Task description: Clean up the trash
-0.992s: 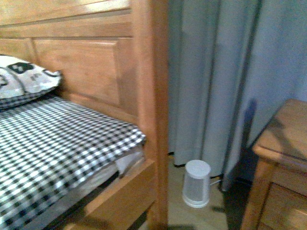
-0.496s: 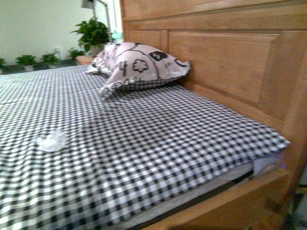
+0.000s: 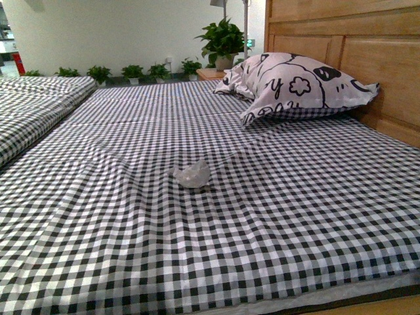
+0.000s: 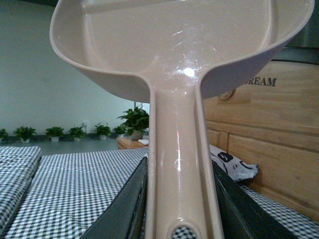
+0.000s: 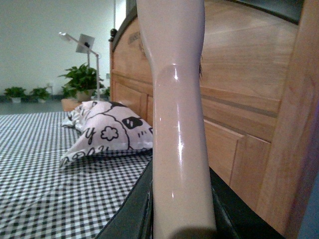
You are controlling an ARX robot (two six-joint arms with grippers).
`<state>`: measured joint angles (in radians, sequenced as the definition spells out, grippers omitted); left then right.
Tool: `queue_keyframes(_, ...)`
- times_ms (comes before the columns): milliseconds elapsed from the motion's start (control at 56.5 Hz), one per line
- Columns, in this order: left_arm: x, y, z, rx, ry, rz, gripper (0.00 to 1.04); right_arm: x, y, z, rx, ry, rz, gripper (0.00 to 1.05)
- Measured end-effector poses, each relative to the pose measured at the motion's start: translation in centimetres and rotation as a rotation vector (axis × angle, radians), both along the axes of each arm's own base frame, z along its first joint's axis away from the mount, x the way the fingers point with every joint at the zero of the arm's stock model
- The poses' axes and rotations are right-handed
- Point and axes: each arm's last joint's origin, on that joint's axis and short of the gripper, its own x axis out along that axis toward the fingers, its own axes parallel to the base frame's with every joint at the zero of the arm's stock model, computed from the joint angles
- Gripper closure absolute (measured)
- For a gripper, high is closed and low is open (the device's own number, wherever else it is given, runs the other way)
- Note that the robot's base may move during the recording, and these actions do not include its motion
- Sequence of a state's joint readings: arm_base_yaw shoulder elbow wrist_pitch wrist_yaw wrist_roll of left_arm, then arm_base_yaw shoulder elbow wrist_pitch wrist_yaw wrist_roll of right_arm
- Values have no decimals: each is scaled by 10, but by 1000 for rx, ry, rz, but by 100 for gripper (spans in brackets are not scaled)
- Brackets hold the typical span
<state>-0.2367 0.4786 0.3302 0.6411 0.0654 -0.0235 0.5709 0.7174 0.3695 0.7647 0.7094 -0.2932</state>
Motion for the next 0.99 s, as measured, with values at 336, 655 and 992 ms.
queue_keyframes(336,46,14,-14,136,774,242,76,0,0,0,1,-2,1,84)
queue_keyframes(655,98,33,-46,500,858,160,76,0,0,0,1,-2,1,84)
queue_keyframes(992,127,27,-69,655,903,46,76,0,0,0,1,-2,1,84)
